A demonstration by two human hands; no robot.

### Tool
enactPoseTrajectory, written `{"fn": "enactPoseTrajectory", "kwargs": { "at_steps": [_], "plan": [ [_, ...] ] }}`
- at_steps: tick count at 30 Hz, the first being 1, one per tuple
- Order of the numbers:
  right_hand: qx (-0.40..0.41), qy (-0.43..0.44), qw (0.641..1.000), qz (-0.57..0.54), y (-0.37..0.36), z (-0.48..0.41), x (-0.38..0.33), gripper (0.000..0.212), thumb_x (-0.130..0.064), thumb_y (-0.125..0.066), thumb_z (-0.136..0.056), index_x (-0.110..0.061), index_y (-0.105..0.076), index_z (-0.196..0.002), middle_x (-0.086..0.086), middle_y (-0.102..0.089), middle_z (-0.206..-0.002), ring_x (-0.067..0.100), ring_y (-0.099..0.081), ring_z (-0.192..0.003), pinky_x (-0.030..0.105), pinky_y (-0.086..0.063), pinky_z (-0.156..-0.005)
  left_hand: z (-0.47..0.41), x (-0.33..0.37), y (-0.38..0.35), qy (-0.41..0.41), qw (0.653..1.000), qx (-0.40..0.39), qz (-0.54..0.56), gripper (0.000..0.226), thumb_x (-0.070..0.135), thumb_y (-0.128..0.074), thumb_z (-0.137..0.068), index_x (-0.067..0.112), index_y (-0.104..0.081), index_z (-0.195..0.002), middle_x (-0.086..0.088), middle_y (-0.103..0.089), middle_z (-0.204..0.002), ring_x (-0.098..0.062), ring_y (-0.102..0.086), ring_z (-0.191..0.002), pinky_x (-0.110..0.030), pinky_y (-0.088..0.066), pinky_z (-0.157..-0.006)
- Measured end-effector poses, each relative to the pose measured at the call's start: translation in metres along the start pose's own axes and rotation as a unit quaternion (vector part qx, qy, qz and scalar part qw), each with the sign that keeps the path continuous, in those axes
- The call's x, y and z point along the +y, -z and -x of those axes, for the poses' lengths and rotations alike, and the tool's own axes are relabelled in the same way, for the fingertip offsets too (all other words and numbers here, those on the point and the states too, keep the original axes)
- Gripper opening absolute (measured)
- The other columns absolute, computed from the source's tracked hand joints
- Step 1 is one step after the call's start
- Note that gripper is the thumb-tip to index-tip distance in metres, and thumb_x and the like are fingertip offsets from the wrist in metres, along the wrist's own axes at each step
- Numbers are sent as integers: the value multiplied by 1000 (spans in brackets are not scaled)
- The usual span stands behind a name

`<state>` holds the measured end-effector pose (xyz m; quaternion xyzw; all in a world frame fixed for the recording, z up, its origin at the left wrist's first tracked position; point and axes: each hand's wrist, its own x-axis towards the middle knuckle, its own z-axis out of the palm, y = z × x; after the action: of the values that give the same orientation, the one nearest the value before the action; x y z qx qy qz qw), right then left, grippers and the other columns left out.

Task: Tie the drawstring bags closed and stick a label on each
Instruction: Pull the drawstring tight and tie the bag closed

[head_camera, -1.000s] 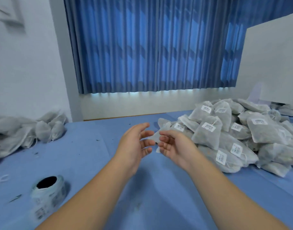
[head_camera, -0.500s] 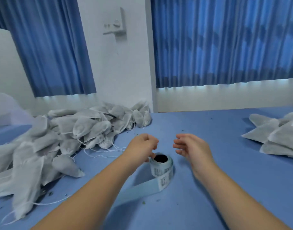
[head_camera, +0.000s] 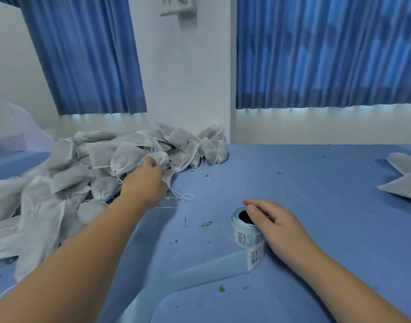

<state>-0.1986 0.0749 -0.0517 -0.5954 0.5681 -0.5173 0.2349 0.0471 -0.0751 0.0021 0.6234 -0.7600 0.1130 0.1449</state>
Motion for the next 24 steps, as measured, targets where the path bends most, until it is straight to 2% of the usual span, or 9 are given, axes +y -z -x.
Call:
{"fn": "enactPoseTrajectory", "kwargs": {
  "at_steps": [3, 7, 9, 12, 17, 19, 21, 24],
  "plan": [
    [-9, 3, 1000, -7, -2, 1, 3, 12, -38, -55, -93, -42, -65, -98, -28, -64, -107, -15, -54, -103, 5, -38, -83, -20, -2, -4, -15, 1000, 3, -15, 41, 21, -48, -92, 22, -52, -132, -7, -31, -145, -34, -51, -116, -39, -44, -78],
    [5, -41, 996, -78, -1, 0, 2, 18, -40, -53, -94, -36, -70, -90, -33, -67, -96, -18, -57, -92, -1, -39, -71, -43, 7, -9, -38, 999, -22, -23, 42, 24, -47, -93, 32, -53, -133, -4, -18, -154, -31, -50, -117, -36, -43, -76],
    [7, -55, 992, -112, 1, -1, 2, 24, -41, -51, -94, -30, -71, -88, -30, -69, -89, -18, -59, -83, -2, -40, -66, -51, 13, -11, -44, 998, -32, -44, 40, 24, -45, -94, 33, -53, -132, -3, -14, -156, -31, -49, -120, -38, -45, -81],
    [9, -65, 989, -130, 2, -1, 4, 26, -43, -50, -94, -31, -71, -85, -28, -69, -86, -17, -59, -80, -2, -40, -64, -61, 19, -12, -27, 993, -70, -87, 42, 28, -44, -94, 35, -50, -135, -3, -10, -157, -29, -44, -128, -39, -43, -90],
    [11, -76, 987, -139, 3, -2, 5, 26, -45, -51, -92, -30, -71, -87, -27, -69, -88, -17, -59, -80, -1, -40, -66, -68, 13, -19, -1, 979, -124, -161, 50, 34, -37, -99, 16, -39, -146, -6, -30, -151, -28, -36, -134, -36, -36, -104],
    [12, -77, 986, -145, 4, -2, 5, 25, -45, -50, -92, -32, -70, -86, -29, -69, -90, -18, -59, -81, -2, -39, -66, -67, 11, -20, 10, 984, -122, -131, 50, 34, -37, -100, 12, -38, -146, -7, -33, -150, -28, -36, -135, -36, -35, -106],
    [11, -78, 986, -148, 3, -2, 5, 24, -44, -50, -94, -33, -70, -88, -31, -69, -88, -19, -59, -82, -3, -38, -64, -67, 10, -19, 17, 993, -108, -51, 46, 33, -41, -100, 10, -43, -140, -9, -36, -147, -29, -41, -132, -37, -36, -104],
    [9, -81, 986, -146, 3, -1, 4, 26, -44, -51, -95, -31, -70, -85, -29, -68, -83, -18, -58, -77, -3, -40, -64, -64, 12, -10, -8, 993, -51, 103, 29, 23, -52, -94, 9, -54, -120, -9, -43, -122, -33, -47, -122, -34, -39, -90]
  ]
}}
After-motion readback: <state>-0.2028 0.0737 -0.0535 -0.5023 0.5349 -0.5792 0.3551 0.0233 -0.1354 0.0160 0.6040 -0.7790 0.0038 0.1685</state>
